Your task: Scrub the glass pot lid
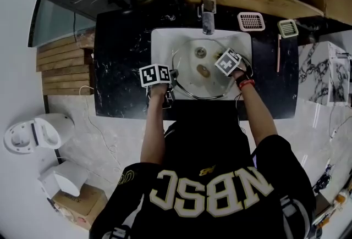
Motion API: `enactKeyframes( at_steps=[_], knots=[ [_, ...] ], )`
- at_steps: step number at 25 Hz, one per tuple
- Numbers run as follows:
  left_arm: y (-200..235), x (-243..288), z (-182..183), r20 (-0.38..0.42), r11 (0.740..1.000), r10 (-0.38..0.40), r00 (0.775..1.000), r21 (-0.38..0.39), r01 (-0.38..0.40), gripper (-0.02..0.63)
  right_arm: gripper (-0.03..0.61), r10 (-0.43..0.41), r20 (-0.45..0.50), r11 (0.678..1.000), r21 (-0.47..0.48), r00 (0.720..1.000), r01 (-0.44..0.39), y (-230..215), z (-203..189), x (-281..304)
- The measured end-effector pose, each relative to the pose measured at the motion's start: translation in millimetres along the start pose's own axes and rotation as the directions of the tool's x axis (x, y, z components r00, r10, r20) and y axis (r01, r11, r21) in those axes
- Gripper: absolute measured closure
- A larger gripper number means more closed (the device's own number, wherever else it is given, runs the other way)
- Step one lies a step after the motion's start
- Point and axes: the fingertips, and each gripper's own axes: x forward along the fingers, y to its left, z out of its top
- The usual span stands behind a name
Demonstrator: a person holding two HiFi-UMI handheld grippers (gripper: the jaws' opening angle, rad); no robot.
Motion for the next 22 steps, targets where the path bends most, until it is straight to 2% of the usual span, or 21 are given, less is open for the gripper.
enactKeyframes(
  at_steps=[2,4,5,8,10,12,16,19,22],
  knots=[
    [-0.5,0.0,0.0,0.0,1.0,-0.001,1.0,0.004,0.001,0.525,0.537,0.067,-0.04,0.997,0.037,0.997,-0.065,14.2,-16.1,-10.5],
    [-1.9,-0.2,0.6,0.002,1.0,-0.004,1.0,0.013,0.004,0.525,0.537,0.192,-0.016,0.979,0.069,0.981,-0.19,44.0,-18.9,-19.7],
    [-2.4,-0.6,1.0,0.003,1.0,-0.005,1.0,0.017,0.005,0.525,0.537,0.228,-0.001,0.972,0.064,0.974,-0.227,55.5,-18.5,-23.6],
    [-3.9,-1.4,1.8,0.008,1.0,-0.003,1.0,0.021,0.003,0.526,0.537,0.183,-0.044,0.983,0.016,0.982,-0.182,60.3,-32.8,-35.5],
    [-4.1,-1.4,2.1,0.009,1.0,0.006,1.0,0.028,-0.006,0.526,0.537,0.194,-0.041,0.981,0.014,0.98,-0.194,72.5,-35.6,-42.4],
    [-4.4,-1.5,2.6,0.01,0.999,0.013,1.0,0.035,-0.013,0.526,0.537,0.202,-0.017,0.979,0.02,0.979,-0.202,85.5,-32.2,-47.6],
    [-4.0,-3.6,3.4,0.012,0.999,0.026,1.0,0.042,-0.026,0.526,0.537,0.253,0.093,0.963,0.071,0.963,-0.26,116.3,-13.0,-53.6],
    [-4.3,-2.9,3.7,0.006,0.997,0.037,0.999,0.065,-0.037,0.526,0.537,0.254,0.113,0.965,0.032,0.961,-0.259,129.7,0.1,-54.4],
    [-3.1,-2.9,4.9,0.004,0.995,0.053,0.999,0.087,-0.054,0.526,0.537,0.294,0.147,0.956,-0.018,0.944,-0.294,148.9,25.4,-53.6]
  ],
)
